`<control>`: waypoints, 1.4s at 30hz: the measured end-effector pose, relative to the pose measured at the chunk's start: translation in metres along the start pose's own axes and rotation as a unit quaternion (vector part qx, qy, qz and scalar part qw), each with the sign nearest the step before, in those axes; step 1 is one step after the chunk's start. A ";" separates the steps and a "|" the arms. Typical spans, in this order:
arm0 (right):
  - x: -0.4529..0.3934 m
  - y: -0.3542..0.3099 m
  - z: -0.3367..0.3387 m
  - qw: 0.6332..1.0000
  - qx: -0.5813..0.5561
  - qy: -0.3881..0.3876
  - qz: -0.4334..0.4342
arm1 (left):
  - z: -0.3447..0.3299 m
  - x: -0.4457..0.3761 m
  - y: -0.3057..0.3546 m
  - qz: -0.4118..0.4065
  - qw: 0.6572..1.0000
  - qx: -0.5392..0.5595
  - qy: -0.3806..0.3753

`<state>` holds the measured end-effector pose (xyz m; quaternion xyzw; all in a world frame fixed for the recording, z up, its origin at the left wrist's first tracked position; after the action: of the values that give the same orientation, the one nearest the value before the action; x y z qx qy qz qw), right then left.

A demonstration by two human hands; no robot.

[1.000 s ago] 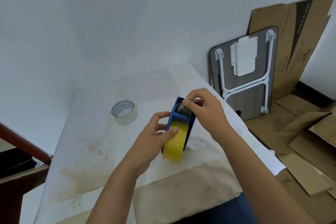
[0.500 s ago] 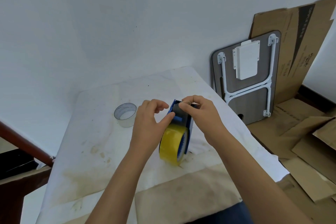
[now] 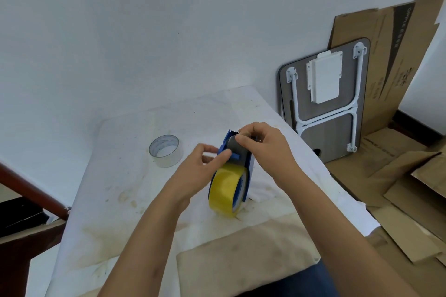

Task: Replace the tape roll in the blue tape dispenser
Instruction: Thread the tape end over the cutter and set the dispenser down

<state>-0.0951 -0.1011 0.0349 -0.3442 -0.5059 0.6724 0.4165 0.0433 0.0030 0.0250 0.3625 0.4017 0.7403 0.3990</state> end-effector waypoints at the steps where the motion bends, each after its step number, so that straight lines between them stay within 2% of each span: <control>1: 0.001 -0.002 0.001 1.000 0.017 0.007 0.013 | -0.002 0.002 -0.004 0.015 1.000 0.002 -0.016; 8: 0.006 -0.007 -0.002 0.997 0.049 0.028 0.050 | -0.018 0.012 -0.022 0.079 0.992 0.050 -0.086; 19: 0.004 -0.011 0.007 0.997 0.034 0.058 0.026 | -0.031 0.016 -0.014 0.033 0.978 0.157 -0.134; 25: 0.004 -0.015 0.008 0.998 0.027 0.058 0.018 | -0.034 0.015 -0.016 0.026 0.974 0.185 -0.124; 29: 0.006 -0.015 0.009 0.997 0.020 0.070 0.013 | -0.028 0.016 -0.018 0.040 0.977 0.196 -0.068; 32: 0.006 -0.015 0.010 0.997 0.018 0.071 0.012 | -0.025 0.014 -0.021 0.033 0.972 0.227 -0.058; 42: 0.012 -0.024 0.003 0.998 0.041 0.034 0.038 | -0.032 0.012 -0.021 0.025 0.949 0.268 -0.162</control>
<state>-0.0978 -0.0875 0.0580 -0.3687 -0.4502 0.6955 0.4214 0.0170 0.0118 -0.0041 0.5812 0.5058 0.5465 0.3283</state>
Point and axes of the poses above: each hand's wrist, its own x-axis away from the middle knuckle, its own z-axis out of the back of the hand, y = z × x, the point moved 4 cm from there along -x, towards the middle knuckle, and after that the axes turned 5 degrees about -z, right-handed, at the moved point
